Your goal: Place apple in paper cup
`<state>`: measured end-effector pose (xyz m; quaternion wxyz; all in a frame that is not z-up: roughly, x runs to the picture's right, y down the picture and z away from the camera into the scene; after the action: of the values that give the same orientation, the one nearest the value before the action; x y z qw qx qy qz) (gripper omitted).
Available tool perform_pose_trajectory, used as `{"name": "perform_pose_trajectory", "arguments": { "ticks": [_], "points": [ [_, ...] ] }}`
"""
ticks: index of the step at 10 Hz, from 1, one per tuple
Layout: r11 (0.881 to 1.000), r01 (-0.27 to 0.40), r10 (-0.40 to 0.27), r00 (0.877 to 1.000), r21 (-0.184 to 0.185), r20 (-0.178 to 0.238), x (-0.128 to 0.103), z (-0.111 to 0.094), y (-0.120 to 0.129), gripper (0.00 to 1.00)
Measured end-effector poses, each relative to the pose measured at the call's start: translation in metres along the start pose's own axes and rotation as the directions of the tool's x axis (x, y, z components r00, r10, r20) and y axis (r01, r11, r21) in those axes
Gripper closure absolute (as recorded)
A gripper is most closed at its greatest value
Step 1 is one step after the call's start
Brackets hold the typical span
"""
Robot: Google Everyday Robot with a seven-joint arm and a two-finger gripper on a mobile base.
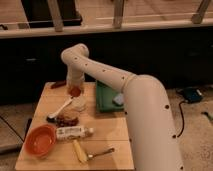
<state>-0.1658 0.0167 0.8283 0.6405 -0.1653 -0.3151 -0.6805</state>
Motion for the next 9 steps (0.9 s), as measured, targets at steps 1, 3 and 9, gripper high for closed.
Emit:
{"name": "perform_pose_trajectory", "arguments": {
  "ticks": [1,3,9],
  "points": [
    [1.000,0.000,0.000,1.000,0.000,0.000,0.0000,0.0000,0.0001,0.40],
    [1.000,-0.001,0.001,1.000,0.000,0.000,0.0001,0.0000,0.0003,0.40],
    [1.000,-0.007,0.007,1.000,0.000,-0.002,0.0006,-0.0001,0.0007,0.29]
  ]
}}
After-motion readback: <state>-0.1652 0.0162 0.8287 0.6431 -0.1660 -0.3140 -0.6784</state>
